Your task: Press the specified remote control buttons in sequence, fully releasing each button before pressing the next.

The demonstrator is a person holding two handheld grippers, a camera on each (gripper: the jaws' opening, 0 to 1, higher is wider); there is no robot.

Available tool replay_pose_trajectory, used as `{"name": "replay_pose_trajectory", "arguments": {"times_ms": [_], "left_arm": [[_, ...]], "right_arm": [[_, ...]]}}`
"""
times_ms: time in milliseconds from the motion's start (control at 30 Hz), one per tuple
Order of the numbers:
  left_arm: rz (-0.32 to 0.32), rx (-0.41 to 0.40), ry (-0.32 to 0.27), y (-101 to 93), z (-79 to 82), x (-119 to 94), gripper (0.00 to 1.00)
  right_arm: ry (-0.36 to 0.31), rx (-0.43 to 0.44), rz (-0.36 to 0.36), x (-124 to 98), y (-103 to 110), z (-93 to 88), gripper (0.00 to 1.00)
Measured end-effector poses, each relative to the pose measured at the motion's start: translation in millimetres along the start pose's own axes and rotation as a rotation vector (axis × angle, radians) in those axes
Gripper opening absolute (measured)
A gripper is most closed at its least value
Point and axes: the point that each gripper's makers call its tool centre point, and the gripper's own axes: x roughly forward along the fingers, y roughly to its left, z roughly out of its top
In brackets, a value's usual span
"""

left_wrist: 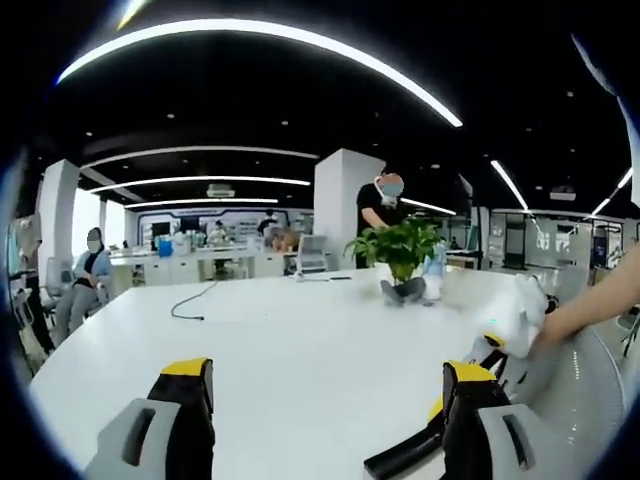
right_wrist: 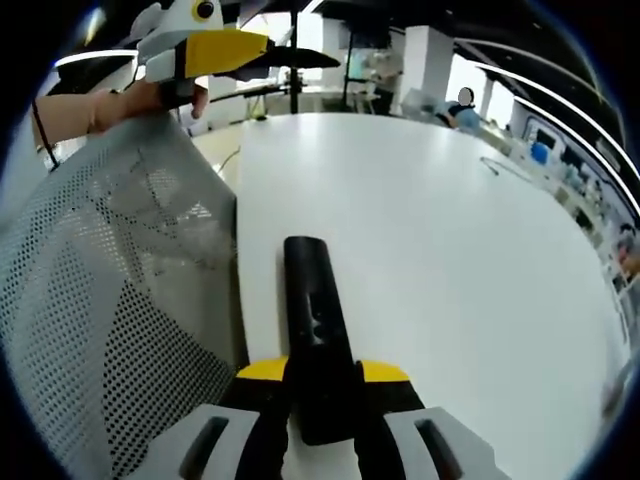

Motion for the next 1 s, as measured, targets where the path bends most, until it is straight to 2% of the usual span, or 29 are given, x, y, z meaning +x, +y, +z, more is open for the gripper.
{"name": "replay_pose_trajectory", "arguments": {"times_ms": [400, 533, 700, 833, 867, 900, 967, 1000], "left_arm": [[-0.057, -0.005, -0.025, -8.7, 4.0, -2, 0.99], [-0.067, 0.054, -0.044, -12.4, 7.2, -6, 1.0], [-0.1, 0.079, -0.055, -20.3, 9.3, -6, 1.0], [-0.09, 0.063, -0.047, -16.9, 7.5, -5, 1.0], [-0.073, 0.042, -0.071, -13.8, 9.5, -6, 1.0], [-0.072, 0.041, -0.047, -13.2, 6.4, -6, 1.0], [-0.057, 0.041, -0.046, -9.8, 6.2, -4, 1.0], [-0.042, 0.037, -0.02, -6.9, 1.3, -4, 1.0]], "right_arm": [[-0.009, 0.031, -0.019, 2, -1, 3.4, 0.22], [0.0, 0.04, -0.021, 2, -1, 4.4, 0.22], [0.032, 0.059, -0.037, 3, -1, 5.5, 0.22], [0.082, 0.015, -0.007, 3, -1, 3.6, 0.22], [0.106, -0.02, 0.016, 2, -1, 2.6, 0.21], [0.117, -0.049, 0.035, 1, 0, 2.1, 0.21], [0.138, -0.076, 0.07, 1, -1, -0.3, 0.21], [0.142, -0.087, 0.077, 1, -1, 0.0, 0.21]]}}
